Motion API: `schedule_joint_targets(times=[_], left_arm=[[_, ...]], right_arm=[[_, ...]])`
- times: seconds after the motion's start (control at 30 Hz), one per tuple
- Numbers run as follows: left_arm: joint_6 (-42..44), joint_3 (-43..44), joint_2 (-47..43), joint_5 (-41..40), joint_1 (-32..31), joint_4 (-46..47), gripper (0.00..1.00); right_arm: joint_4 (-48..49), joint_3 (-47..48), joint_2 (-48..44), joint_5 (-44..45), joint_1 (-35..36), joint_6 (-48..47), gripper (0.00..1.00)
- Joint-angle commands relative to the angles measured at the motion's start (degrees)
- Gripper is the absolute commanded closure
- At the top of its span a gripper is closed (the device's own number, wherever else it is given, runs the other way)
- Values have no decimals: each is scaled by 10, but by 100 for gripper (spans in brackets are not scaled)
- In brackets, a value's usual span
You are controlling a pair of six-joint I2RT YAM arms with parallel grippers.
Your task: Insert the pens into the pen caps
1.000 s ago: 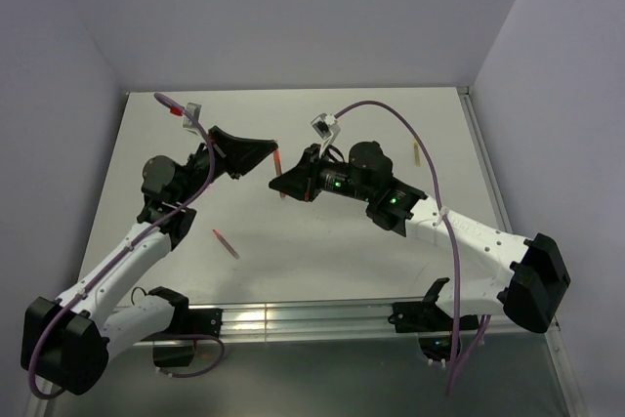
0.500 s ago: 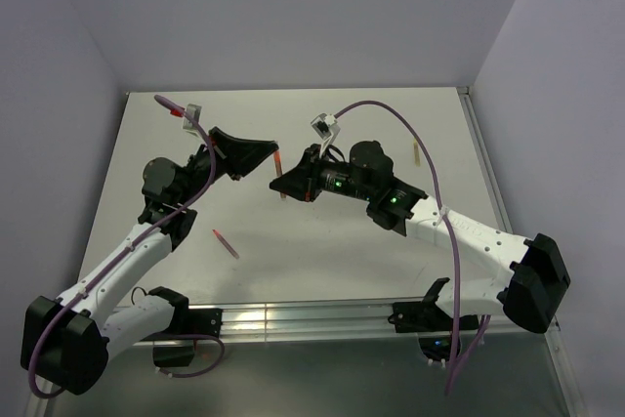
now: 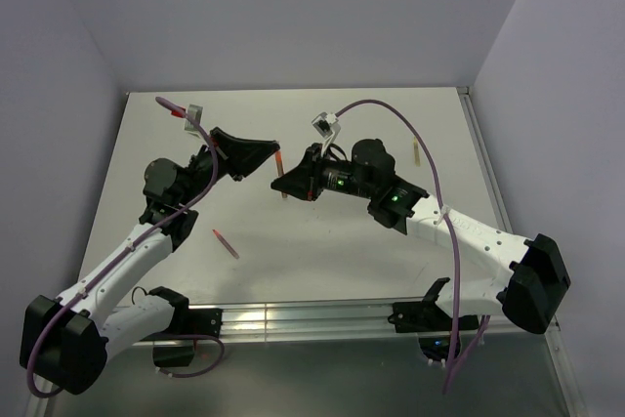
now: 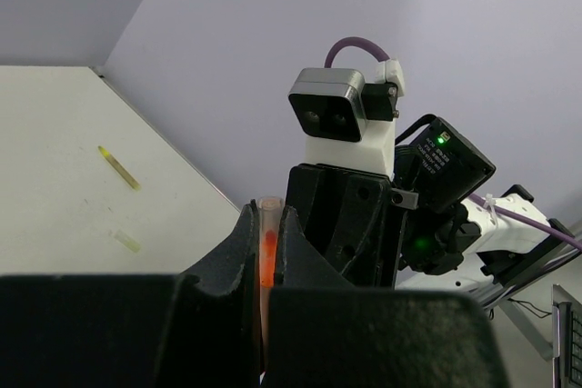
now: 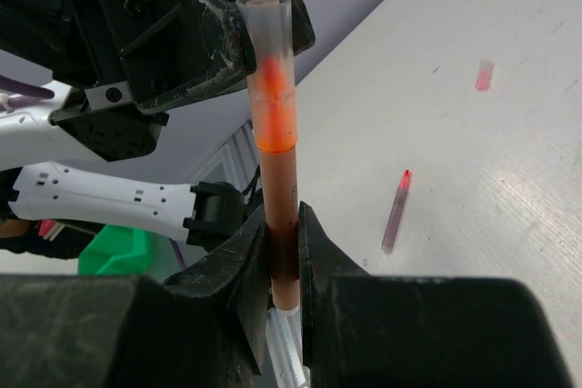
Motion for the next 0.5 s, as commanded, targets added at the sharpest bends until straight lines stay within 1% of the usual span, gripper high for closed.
schedule_joint_targets(times=[0.0, 0.47], left_arm=[[8, -13, -16, 133, -39, -14, 100], [17, -12, -12, 131, -48, -21, 100]], right_arm=[[90, 47, -12, 88, -35, 16, 100], [93, 55, -15, 90, -45, 18, 100]])
